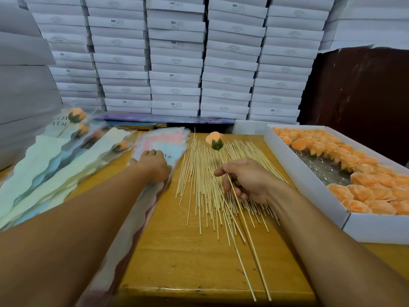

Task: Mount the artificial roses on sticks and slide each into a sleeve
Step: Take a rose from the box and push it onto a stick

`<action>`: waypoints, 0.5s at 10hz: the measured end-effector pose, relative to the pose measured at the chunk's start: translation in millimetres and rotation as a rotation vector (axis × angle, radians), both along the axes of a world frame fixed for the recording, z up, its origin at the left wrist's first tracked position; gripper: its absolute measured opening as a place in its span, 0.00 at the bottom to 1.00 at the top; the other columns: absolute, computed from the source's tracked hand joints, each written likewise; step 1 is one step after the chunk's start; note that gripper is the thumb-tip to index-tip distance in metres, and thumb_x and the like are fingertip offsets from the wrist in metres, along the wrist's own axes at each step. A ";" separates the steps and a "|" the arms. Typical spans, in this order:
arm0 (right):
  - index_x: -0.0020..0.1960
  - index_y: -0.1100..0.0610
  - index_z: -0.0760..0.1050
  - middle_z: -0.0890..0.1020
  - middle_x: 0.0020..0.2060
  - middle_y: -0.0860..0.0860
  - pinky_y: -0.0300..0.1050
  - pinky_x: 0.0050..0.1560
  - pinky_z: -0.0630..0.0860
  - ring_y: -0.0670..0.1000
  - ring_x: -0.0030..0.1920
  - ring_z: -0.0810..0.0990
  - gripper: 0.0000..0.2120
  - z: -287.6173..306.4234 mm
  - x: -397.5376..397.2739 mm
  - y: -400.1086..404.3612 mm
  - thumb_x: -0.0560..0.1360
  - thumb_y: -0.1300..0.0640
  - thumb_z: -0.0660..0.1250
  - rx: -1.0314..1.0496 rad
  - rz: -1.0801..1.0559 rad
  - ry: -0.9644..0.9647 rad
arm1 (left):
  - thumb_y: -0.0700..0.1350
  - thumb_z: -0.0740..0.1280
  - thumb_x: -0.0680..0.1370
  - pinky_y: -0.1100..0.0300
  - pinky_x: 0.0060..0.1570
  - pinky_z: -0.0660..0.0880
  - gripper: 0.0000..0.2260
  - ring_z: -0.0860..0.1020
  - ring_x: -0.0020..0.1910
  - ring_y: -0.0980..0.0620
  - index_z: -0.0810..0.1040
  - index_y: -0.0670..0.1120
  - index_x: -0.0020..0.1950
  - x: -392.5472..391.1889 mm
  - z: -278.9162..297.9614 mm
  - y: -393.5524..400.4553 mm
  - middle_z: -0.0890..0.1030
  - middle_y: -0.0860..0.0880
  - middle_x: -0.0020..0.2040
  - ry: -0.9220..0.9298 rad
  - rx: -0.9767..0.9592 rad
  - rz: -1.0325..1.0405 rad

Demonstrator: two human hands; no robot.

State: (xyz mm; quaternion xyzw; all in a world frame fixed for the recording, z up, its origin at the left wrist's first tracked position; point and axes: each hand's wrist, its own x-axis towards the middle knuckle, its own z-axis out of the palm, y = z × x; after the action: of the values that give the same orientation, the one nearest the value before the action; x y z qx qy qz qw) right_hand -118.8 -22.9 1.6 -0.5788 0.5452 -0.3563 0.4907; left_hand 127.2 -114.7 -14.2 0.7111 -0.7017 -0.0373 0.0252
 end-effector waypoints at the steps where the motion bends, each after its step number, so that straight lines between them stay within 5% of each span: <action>1: 0.54 0.60 0.80 0.81 0.29 0.51 0.38 0.20 0.66 0.45 0.23 0.71 0.14 0.0 -0.4 -0.1 0.85 0.56 0.56 -0.001 0.004 -0.002 | 0.55 0.54 0.84 0.36 0.74 0.54 0.25 0.56 0.79 0.43 0.61 0.44 0.77 2.8 -9.1 0.4 0.60 0.44 0.79 -0.025 0.012 -0.008; 3: 0.54 0.60 0.80 0.81 0.29 0.51 0.38 0.20 0.65 0.45 0.23 0.71 0.14 -0.5 -0.4 -0.4 0.85 0.56 0.56 -0.003 0.010 -0.003 | 0.48 0.53 0.84 0.33 0.75 0.48 0.23 0.51 0.80 0.42 0.59 0.43 0.79 -5.8 -12.5 4.2 0.58 0.43 0.80 -0.123 -0.015 0.008; 5: 0.54 0.60 0.80 0.81 0.28 0.51 0.38 0.20 0.65 0.45 0.22 0.70 0.14 -0.6 -0.1 -0.6 0.84 0.57 0.56 -0.008 0.005 0.001 | 0.47 0.61 0.81 0.32 0.71 0.59 0.19 0.62 0.75 0.39 0.70 0.44 0.72 -17.4 -1.9 11.5 0.68 0.41 0.74 -0.357 0.016 -0.067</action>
State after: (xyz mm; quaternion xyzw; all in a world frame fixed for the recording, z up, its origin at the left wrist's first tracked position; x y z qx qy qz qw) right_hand -118.9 -23.5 1.0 -0.5823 0.5427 -0.3567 0.4890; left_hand 109.8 -103.2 -16.1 0.6828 -0.7180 0.0831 -0.1068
